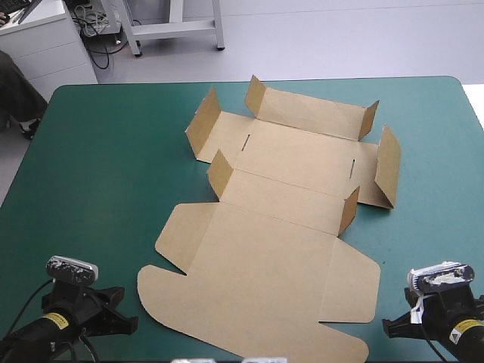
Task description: Fold the box
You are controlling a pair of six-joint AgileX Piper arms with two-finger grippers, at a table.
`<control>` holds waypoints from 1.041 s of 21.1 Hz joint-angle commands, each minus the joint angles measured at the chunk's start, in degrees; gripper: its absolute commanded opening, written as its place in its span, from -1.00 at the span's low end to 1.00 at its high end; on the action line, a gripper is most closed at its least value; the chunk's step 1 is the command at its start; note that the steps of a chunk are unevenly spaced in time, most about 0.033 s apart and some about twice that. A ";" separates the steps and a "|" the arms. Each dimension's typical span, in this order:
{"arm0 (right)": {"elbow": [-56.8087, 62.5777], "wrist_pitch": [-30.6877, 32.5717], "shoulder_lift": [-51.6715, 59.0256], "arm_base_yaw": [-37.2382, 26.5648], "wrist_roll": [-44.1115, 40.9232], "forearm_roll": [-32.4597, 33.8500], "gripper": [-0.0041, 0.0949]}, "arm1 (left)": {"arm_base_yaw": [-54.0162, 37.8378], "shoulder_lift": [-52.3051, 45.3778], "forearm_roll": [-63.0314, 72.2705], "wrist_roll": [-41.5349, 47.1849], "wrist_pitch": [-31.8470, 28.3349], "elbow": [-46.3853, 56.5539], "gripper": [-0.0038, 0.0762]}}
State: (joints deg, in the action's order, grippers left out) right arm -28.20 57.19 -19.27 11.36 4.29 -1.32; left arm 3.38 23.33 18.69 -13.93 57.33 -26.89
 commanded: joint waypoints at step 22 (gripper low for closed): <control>-22.00 1.60 -21.28 0.00 -15.59 -1.73 0.57 | 0.41 0.53 1.88 0.28 -2.48 -1.90 -0.99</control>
State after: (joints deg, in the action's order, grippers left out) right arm -46.53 63.68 -35.56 11.36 -10.90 -2.93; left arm 3.38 23.33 18.69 -13.93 57.33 -26.89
